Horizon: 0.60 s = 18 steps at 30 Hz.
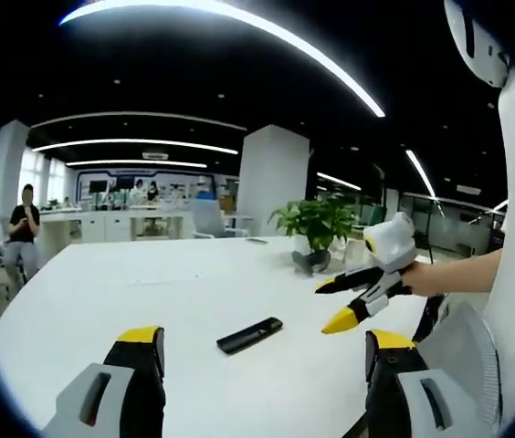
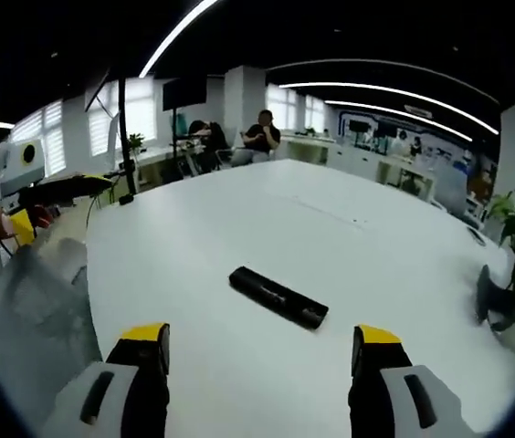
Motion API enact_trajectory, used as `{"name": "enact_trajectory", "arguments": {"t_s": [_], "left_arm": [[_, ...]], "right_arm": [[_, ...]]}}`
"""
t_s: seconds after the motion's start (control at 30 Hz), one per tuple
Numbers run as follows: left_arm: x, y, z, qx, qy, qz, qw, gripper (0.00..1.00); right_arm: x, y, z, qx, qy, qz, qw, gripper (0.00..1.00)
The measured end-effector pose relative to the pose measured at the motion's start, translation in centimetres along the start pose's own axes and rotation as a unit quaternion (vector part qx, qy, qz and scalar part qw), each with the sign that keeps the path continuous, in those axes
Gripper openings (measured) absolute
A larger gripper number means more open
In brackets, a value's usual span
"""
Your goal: Press the specified remote control buttons in sequence, fully releasing each button before pressing the next.
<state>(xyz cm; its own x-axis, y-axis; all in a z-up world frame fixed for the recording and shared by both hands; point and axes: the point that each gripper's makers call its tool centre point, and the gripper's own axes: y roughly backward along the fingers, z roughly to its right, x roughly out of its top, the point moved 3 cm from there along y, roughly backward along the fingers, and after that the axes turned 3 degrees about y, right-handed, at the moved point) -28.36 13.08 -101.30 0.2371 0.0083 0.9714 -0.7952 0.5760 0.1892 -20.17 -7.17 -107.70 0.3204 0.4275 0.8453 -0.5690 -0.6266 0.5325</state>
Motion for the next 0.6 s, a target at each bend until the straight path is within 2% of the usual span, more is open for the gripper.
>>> {"name": "enact_trajectory", "arguments": {"t_s": [0.17, 0.27, 0.33, 0.43, 0.53, 0.6], "left_arm": [[0.4, 0.7, 0.3, 0.006, -0.004, 0.005, 1.0000, 0.94], [0.5, 1.2, 0.6, 0.011, -0.004, 0.011, 0.9999, 0.94], [0.4, 1.6, 0.8, 0.014, -0.002, 0.015, 0.9998, 0.94], [0.2, 1.9, 1.1, 0.020, 0.004, 0.018, 0.9996, 0.94], [0.1, 2.2, 1.1, 0.027, 0.010, 0.020, 0.9994, 0.94], [0.5, 2.3, 1.1, 0.029, 0.026, 0.035, 0.9986, 0.95]], "right_arm": [[-0.6, 2.6, -0.8, -0.017, -0.041, 0.024, 0.9987, 0.85], [-1.0, 4.3, -0.7, -0.038, -0.056, 0.038, 0.9970, 0.87], [-1.6, 5.1, -0.3, -0.055, -0.067, 0.035, 0.9956, 0.87], [-2.3, 6.7, 0.2, -0.085, -0.120, 0.056, 0.9875, 0.89], [-2.6, 8.5, 0.5, -0.108, -0.147, 0.077, 0.9802, 0.92], [-2.8, 9.5, 0.5, -0.118, -0.162, 0.087, 0.9758, 0.91]]}}
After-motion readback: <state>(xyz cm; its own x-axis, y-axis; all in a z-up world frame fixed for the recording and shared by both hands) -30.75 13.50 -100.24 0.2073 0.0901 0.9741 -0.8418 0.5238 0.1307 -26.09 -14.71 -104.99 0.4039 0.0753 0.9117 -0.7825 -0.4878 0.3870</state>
